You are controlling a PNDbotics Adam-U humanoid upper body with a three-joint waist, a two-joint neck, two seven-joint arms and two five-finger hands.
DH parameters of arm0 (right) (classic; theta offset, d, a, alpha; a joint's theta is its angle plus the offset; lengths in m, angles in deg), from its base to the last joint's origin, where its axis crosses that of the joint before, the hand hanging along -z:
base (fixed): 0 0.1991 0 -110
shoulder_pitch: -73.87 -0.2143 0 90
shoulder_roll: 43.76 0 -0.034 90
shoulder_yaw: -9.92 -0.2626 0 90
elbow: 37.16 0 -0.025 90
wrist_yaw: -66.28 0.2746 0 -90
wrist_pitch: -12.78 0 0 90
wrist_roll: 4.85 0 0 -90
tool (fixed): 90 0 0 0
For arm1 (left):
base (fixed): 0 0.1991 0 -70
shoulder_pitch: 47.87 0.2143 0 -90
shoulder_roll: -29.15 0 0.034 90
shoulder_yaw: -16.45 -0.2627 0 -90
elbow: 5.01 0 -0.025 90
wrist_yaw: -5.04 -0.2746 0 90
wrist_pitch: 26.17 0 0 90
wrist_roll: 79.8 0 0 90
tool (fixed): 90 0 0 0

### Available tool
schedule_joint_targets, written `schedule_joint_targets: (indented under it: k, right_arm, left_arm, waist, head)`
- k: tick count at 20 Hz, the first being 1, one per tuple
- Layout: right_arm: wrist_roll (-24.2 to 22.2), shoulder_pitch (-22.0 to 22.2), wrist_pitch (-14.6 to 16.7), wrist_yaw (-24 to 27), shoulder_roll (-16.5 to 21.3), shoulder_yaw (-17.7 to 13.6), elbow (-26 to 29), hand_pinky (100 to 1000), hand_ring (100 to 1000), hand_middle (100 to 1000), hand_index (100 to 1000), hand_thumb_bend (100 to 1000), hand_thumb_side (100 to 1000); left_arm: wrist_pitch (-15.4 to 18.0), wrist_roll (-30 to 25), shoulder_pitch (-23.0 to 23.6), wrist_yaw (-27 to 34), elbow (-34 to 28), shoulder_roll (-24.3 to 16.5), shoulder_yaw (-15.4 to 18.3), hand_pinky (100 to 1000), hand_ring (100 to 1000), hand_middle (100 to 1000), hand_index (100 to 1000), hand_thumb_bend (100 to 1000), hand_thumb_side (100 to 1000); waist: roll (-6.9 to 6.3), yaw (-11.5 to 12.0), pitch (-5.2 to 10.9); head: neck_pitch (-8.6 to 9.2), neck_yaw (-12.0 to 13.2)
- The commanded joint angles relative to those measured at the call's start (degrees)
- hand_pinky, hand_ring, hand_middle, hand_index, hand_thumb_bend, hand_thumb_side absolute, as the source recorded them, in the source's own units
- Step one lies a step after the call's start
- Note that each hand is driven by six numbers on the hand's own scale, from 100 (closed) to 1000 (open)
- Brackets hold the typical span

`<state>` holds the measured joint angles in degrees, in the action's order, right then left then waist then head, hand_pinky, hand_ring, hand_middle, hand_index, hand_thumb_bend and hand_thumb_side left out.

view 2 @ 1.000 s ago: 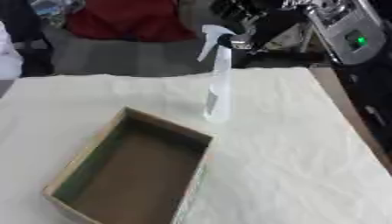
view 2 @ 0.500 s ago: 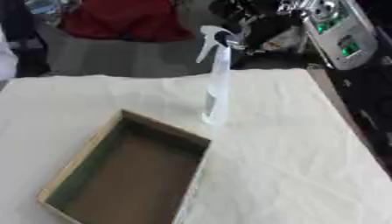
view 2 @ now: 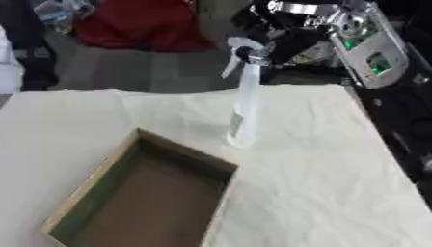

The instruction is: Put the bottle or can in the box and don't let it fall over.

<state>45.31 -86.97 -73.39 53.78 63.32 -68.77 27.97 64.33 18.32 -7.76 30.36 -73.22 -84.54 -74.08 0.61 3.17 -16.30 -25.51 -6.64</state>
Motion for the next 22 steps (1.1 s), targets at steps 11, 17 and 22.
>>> schedule_joint_targets:
  k: [11, 17, 22]
  right_arm:
    - [-0.4, -0.7, 0.2, -0.5, 2.8, -1.1, 0.0, 896, 912, 871, 895, 235, 307]
    - [-1.3, -0.7, 0.4, 0.0, 2.8, -0.8, 0.3, 894, 906, 870, 894, 239, 274]
    - [-1.6, -0.6, 0.4, 0.1, 2.9, -0.6, 0.5, 894, 904, 870, 893, 241, 266]
  left_arm:
    - [0.2, 0.3, -0.4, 0.5, -1.4, -2.8, 1.0, 881, 826, 771, 859, 346, 688]
    - [0.2, 0.4, -0.3, 0.6, -1.4, -2.7, 1.1, 882, 826, 769, 860, 342, 692]
    - [0.2, 0.4, -0.3, 0.7, -1.4, -2.5, 1.1, 882, 826, 769, 861, 341, 694]
  waist:
    - [-0.15, 0.7, -0.07]
    - [-0.45, 0.6, -0.43]
    - [-0.55, 0.6, -0.72]
  head:
    - [0.81, -0.4]
    - [0.72, -0.6]
    - [0.80, -0.8]
